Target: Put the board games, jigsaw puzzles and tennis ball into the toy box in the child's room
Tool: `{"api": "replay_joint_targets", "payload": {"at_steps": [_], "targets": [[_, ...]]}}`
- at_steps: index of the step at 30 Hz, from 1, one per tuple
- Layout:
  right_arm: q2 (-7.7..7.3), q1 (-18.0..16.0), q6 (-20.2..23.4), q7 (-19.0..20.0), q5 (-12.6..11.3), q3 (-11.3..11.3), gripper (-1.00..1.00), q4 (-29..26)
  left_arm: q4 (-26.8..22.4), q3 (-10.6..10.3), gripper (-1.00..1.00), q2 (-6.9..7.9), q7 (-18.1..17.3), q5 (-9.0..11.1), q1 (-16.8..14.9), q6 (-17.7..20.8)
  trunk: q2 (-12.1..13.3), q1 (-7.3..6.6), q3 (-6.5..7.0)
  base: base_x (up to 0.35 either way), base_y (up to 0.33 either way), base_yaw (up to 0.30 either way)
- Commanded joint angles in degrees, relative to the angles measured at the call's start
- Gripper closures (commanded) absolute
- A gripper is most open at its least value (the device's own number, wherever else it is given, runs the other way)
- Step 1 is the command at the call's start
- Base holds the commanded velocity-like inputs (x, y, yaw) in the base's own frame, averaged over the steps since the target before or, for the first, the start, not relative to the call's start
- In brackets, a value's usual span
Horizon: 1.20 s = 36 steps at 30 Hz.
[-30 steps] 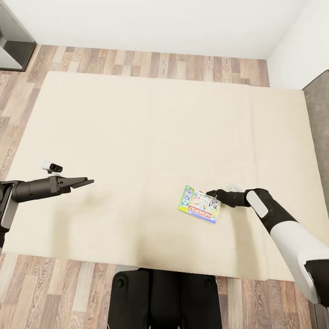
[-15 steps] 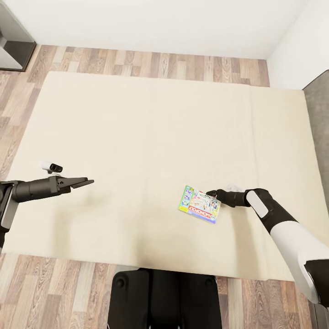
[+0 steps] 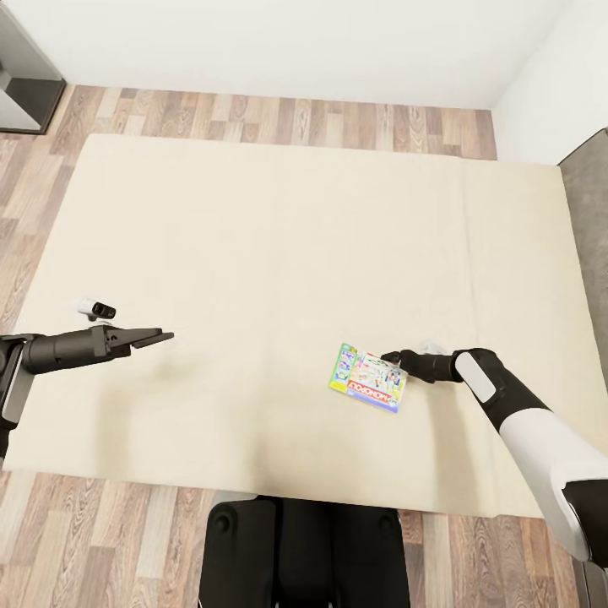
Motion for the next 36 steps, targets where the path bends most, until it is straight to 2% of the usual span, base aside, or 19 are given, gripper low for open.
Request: {"api": "replay_joint_targets", "payload": {"at_steps": [1, 36], "targets": [[-0.06, -0.03, 0.07, 0.30, 0.23, 0.24, -1.00, -0.02, -0.01, -0.02, -1.00, 0.02, -0.23, -0.03, -0.02, 0.61, -0.09, 0.03, -0.06, 0.000, 0.038, -0.002], [-0.06, -0.02, 0.03, 0.24, 0.23, 0.28, -1.00, -0.02, -0.01, -0.02, -1.00, 0.02, -0.23, -0.13, -0.02, 0.61, -0.09, 0.03, 0.42, 0.000, 0.067, -0.040]]}}
